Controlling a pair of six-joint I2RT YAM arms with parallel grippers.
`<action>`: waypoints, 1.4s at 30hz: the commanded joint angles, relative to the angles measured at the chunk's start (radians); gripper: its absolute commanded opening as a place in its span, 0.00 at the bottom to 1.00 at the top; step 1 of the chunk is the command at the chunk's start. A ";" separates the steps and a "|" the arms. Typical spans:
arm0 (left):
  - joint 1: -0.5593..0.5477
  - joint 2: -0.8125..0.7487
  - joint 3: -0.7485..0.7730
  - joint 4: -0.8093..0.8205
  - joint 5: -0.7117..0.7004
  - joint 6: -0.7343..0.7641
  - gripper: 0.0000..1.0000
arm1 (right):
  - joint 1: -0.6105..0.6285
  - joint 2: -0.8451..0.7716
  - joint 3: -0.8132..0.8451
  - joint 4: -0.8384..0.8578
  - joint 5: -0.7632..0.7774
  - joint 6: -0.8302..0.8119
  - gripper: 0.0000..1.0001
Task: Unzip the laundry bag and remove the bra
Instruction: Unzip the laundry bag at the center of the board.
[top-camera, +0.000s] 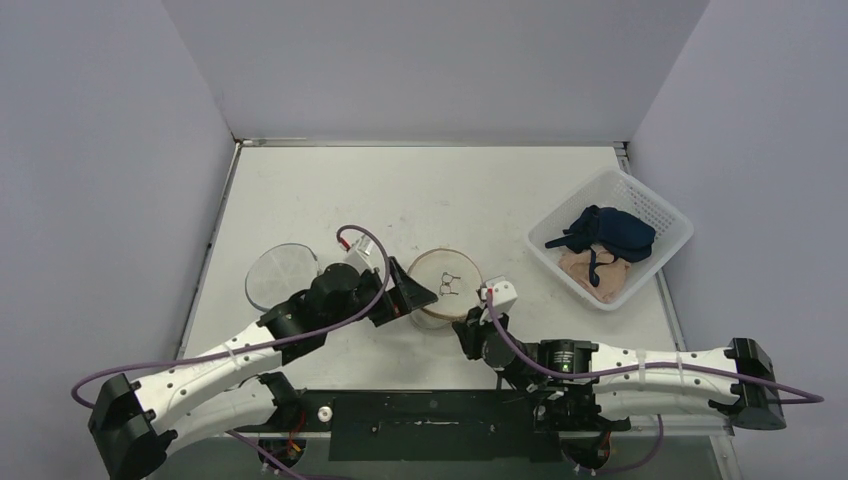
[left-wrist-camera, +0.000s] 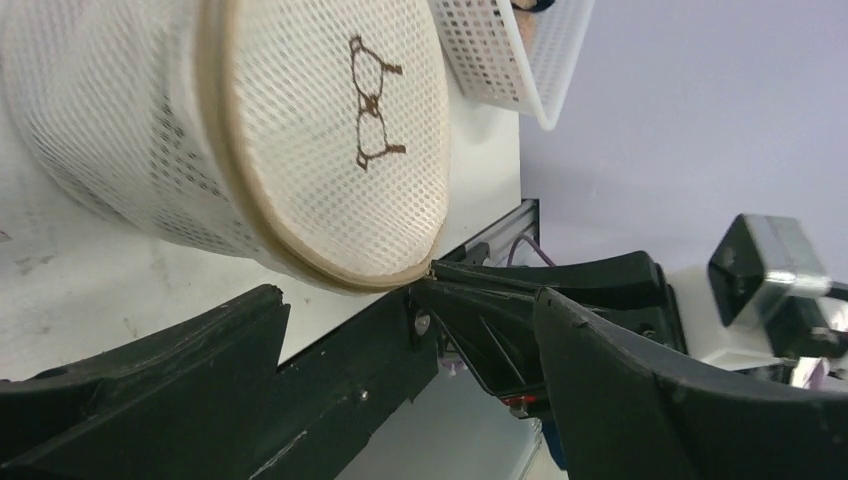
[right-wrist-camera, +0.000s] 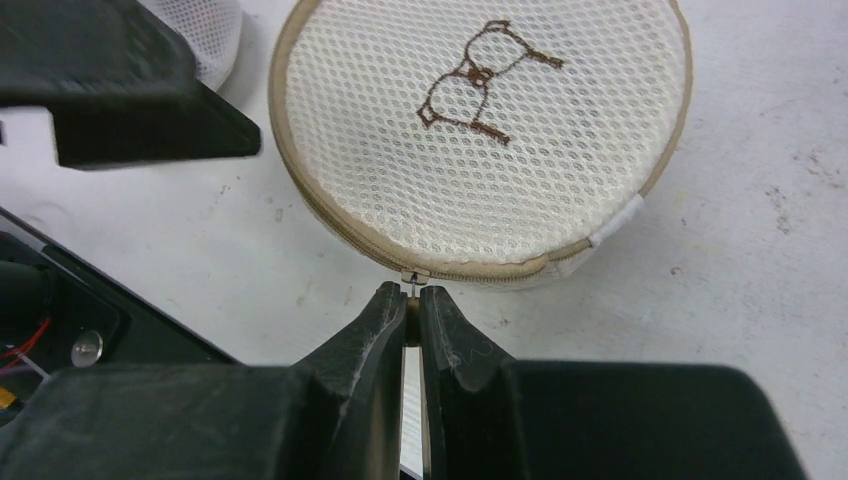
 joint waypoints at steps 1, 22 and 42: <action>-0.046 0.054 0.031 0.030 -0.025 -0.015 0.92 | 0.005 0.047 0.087 0.084 -0.026 -0.038 0.05; -0.036 0.177 0.069 0.049 -0.143 -0.009 0.10 | 0.003 0.054 0.120 -0.021 -0.012 0.006 0.05; -0.029 0.156 0.035 0.066 -0.167 -0.055 0.00 | 0.004 -0.027 0.072 -0.142 0.031 0.108 0.05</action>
